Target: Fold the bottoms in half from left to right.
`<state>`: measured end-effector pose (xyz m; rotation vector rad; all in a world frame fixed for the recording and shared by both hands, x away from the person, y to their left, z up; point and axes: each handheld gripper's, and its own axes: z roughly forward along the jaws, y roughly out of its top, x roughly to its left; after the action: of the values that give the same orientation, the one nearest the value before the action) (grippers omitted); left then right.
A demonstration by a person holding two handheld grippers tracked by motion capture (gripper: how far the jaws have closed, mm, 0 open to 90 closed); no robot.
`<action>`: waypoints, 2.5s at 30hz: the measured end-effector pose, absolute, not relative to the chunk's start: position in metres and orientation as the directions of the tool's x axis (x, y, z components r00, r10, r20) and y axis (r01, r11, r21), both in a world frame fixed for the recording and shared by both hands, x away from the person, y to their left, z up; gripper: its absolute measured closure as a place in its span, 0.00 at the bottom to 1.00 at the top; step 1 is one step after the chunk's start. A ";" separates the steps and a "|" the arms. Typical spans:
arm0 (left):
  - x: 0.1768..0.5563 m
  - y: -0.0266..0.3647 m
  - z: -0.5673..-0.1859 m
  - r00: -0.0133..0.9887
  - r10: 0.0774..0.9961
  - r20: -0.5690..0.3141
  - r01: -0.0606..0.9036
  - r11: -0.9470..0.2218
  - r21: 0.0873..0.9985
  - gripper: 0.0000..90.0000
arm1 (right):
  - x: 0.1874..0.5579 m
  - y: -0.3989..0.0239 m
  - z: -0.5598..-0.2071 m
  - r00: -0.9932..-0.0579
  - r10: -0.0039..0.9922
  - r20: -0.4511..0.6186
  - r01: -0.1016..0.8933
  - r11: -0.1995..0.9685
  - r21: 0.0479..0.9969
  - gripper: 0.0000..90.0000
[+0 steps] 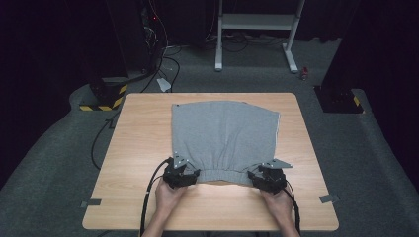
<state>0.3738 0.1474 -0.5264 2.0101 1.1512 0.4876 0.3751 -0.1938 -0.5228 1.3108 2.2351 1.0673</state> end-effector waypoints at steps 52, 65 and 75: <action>0.294 0.146 -0.527 0.568 0.820 -0.073 0.557 -0.318 0.767 0.36 | 0.306 -0.205 -0.523 -0.565 0.821 0.080 0.580 0.326 0.747 0.50; 0.302 0.154 -0.516 0.577 0.804 -0.145 0.570 -0.269 0.776 0.35 | 0.311 -0.182 -0.505 -0.615 0.781 0.112 0.539 0.313 0.782 0.51; 0.339 0.166 -0.509 0.497 0.846 -0.191 0.627 -0.198 0.753 0.35 | 0.332 -0.097 -0.505 -0.742 0.669 0.039 0.426 0.425 0.799 0.50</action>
<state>0.3395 0.1662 -0.5089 1.9204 1.2169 0.3378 0.3324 -0.0966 -0.5053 0.9492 2.3975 1.2206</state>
